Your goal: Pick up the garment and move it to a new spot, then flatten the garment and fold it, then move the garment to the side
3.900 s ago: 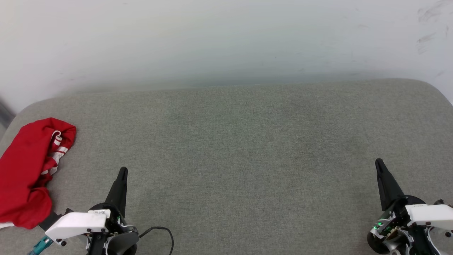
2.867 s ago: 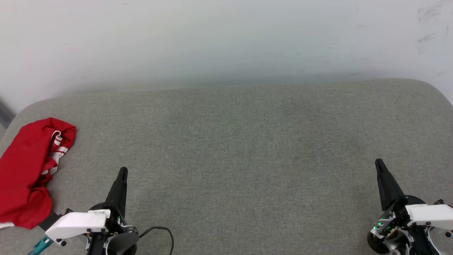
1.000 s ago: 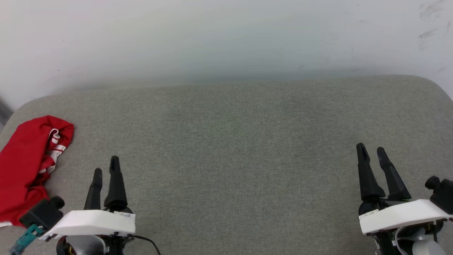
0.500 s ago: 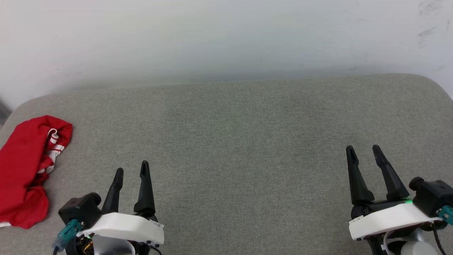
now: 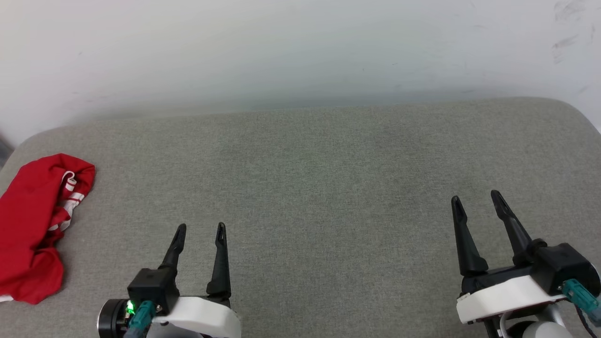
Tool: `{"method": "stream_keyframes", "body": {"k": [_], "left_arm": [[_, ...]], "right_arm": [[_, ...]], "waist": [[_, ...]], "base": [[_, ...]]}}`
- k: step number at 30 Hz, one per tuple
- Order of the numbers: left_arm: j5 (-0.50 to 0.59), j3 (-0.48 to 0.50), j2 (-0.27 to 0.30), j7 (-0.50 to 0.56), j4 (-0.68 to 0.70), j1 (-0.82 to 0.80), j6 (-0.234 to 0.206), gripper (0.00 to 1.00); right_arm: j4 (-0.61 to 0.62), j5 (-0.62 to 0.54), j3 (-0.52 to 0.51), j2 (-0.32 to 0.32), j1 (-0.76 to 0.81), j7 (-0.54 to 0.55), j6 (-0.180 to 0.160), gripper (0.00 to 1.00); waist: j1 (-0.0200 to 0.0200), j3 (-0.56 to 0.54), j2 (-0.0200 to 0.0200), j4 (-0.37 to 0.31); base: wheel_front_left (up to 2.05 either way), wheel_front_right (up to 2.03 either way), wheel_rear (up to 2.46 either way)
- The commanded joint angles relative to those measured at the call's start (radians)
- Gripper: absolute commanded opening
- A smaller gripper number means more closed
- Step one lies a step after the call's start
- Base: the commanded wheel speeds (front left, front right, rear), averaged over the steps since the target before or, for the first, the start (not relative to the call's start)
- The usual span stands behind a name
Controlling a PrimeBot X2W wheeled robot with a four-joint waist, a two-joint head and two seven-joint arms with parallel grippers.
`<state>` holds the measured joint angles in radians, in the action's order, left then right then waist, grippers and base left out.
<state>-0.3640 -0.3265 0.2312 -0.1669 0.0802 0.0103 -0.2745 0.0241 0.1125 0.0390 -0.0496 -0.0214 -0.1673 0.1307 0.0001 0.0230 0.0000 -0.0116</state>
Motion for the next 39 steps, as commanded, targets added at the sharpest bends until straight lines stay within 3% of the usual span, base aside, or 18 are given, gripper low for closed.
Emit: {"method": "stream_keyframes", "body": {"k": [1,4,9,15,25,34,39], "left_arm": [[0.027,-0.021,0.015,-0.01,0.008,-0.022,-0.016,1.0],[0.039,-0.046,0.023,-0.017,0.012,-0.023,-0.041,1.0],[0.016,-0.027,0.003,-0.026,0.035,-0.009,-0.042,1.0],[0.0,0.069,-0.052,-0.04,0.048,0.036,0.06,1.0],[0.1,0.209,-0.151,-0.06,-0.007,0.085,0.247,1.0],[0.2,0.249,-0.177,-0.078,-0.026,0.104,0.305,1.0],[0.241,0.253,-0.18,-0.087,-0.028,0.111,0.315,1.0]], "right_arm": [[0.015,-0.037,0.003,-0.001,0.001,-0.01,0.0,1.0],[0.019,-0.063,0.008,-0.001,0.002,-0.017,0.0,1.0],[0.024,-0.08,0.008,-0.001,0.007,-0.026,0.0,1.0],[0.012,0.011,-0.017,-0.001,0.021,-0.039,0.0,1.0],[-0.025,0.076,-0.038,-0.001,0.039,-0.06,0.0,1.0],[-0.025,0.049,-0.036,-0.001,0.046,-0.078,0.0,1.0],[-0.026,0.031,-0.033,-0.001,0.049,-0.086,0.0,1.0]], "waist": [[0.0,0.0,0.0,0.0],[0.0,0.001,0.0,-0.001],[0.0,0.001,0.0,-0.002],[0.0,0.0,0.0,-0.003],[-0.0001,0.001,0.0,-0.003],[-0.0001,0.005,0.0,-0.009],[-0.0001,0.006,0.0,-0.008]], "base": [[0.0,0.0,0.0],[0.0,0.0,0.0],[0.0,0.0,0.0],[0.0,0.0,0.0],[0.0,0.0,0.0],[0.0,0.0,0.0],[0.0,0.0,0.0]]}}
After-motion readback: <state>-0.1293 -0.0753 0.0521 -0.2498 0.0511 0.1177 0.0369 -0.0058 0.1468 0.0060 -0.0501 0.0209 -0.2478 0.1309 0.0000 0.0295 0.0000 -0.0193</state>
